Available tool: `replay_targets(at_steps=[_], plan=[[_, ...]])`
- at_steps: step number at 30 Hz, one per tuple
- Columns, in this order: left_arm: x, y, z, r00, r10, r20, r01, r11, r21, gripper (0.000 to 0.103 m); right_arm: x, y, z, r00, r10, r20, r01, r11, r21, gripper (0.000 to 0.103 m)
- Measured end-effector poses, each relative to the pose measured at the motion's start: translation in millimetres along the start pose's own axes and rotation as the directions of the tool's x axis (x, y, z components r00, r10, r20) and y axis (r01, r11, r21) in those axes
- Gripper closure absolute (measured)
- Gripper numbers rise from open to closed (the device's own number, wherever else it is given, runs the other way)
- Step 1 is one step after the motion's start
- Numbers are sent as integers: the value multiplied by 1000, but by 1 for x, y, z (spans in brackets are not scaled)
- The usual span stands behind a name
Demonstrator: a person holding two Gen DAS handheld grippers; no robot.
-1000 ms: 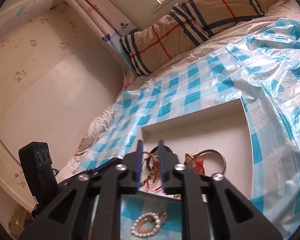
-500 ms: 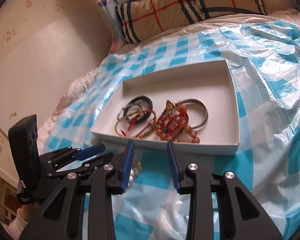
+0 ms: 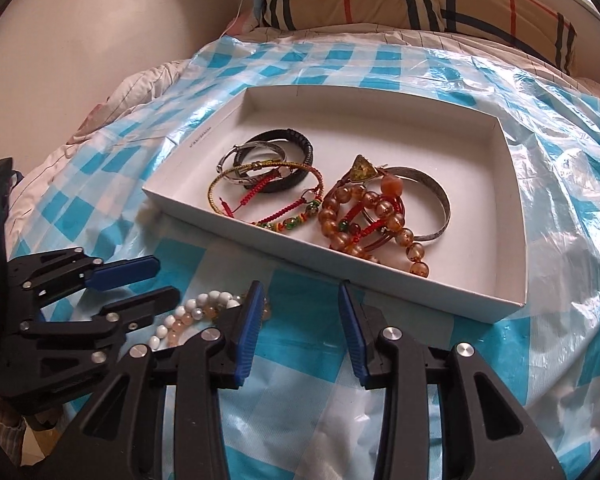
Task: Organize jewelry
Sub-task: 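Withdraw both tools toward the white pearl bracelet beside the tray, then grasp the white pearl bracelet with the left tool while the right tool grasps the peach bead bracelet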
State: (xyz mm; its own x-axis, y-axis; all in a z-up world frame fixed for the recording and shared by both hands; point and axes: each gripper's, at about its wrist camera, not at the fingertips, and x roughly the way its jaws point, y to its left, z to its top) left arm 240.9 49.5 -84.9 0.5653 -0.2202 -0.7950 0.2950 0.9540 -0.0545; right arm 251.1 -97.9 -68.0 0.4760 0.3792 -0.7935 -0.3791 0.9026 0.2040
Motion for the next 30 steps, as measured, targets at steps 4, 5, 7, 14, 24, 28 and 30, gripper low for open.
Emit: replay_targets(at_steps=[4,5,7,14,24,28,30], plan=[[3,-9,-3,1000,9,-13,-8,999,45,72,10,5,2,1000,-9,-29,8,999,-36,64],[5,-11,-4,1000,11,-22,-10,999,51,72,12,7,3,999,-12,-35,10,999,-46,64],[6,-11,-6,999,18,-28,-16,998,53,72,13,11,3,999,-12,-36,9,998,-68,63],[4,-6,-10,998,40,-40,-38,999,37,72,7,12,-5,988,-137,-66,125,980,-153,53],[0,-15,-10,995,97,-27,-94,992,87,72,-50,-39,-36,991,-132,6,132,991,-9,53],[3,-20,-9,993,114,-26,-110,988,111,72,-28,-14,-17,1000,-11,3,11,999,-33,59],[5,-20,-11,994,101,-29,-97,988,117,81,-10,-2,-10,1000,-3,-21,1,998,-68,67]])
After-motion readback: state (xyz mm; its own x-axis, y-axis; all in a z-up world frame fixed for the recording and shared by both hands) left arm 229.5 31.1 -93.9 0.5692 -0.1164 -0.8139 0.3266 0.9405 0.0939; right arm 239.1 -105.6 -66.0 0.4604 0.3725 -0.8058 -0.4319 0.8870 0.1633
